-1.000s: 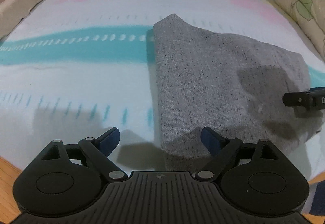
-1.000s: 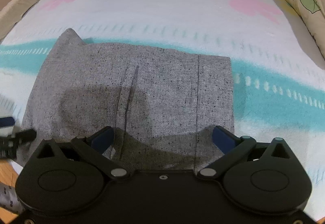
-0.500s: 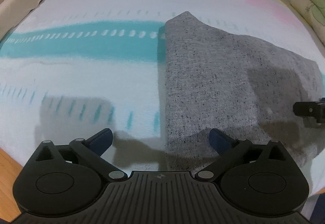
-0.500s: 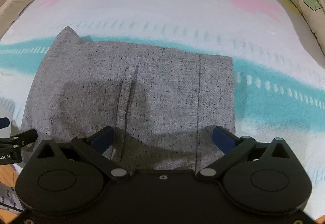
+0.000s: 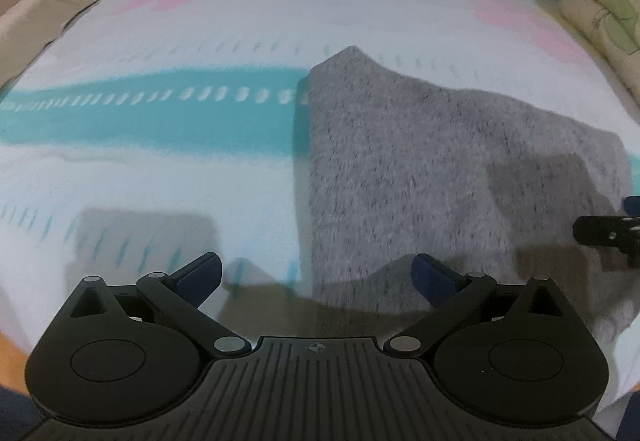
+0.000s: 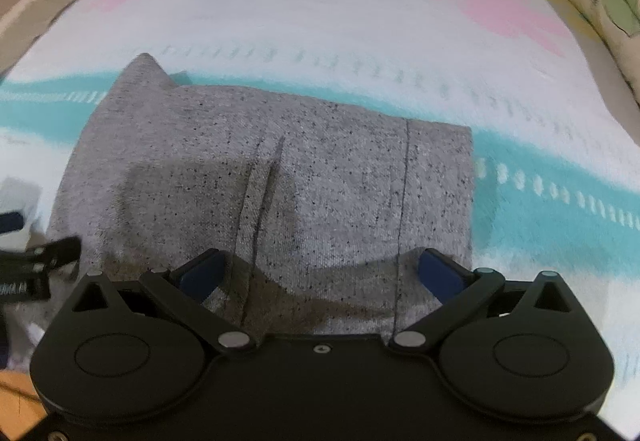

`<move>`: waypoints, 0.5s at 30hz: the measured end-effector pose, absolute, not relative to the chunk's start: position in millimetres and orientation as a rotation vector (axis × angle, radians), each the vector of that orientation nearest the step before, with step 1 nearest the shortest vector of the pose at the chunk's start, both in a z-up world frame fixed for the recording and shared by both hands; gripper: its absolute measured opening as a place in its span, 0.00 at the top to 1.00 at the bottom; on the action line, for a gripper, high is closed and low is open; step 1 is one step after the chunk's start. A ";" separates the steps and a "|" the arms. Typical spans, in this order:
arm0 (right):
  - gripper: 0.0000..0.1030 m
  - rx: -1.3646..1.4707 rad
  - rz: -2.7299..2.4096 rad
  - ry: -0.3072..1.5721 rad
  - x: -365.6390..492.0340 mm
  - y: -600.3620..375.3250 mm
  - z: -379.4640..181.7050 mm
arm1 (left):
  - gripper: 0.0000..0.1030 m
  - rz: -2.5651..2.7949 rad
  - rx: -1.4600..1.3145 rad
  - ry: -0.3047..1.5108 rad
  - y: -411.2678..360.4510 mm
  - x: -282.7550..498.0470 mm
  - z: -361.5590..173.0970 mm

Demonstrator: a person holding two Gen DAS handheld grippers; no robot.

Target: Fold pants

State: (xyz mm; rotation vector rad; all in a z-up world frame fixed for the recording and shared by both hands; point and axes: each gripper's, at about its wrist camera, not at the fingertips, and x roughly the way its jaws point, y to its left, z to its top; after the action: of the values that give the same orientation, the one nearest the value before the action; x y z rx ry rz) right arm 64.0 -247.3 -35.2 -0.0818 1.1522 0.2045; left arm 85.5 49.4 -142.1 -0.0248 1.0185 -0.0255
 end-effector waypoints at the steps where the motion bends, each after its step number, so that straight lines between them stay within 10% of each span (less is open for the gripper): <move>1: 0.00 -0.070 0.221 1.146 65.2 -251.0 -34.3 | 0.00 -0.036 -0.035 1.015 50.8 88.9 -143.0; 15: 0.01 0.411 0.179 1.179 79.1 -360.3 -41.4 | 0.00 -0.116 -0.120 0.974 54.6 107.6 -153.8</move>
State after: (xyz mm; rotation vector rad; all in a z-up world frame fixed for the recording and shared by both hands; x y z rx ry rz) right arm 79.1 -360.3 -41.4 0.4106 1.1786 0.1795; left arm 107.6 54.6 -153.8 -0.1195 0.9744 -0.1164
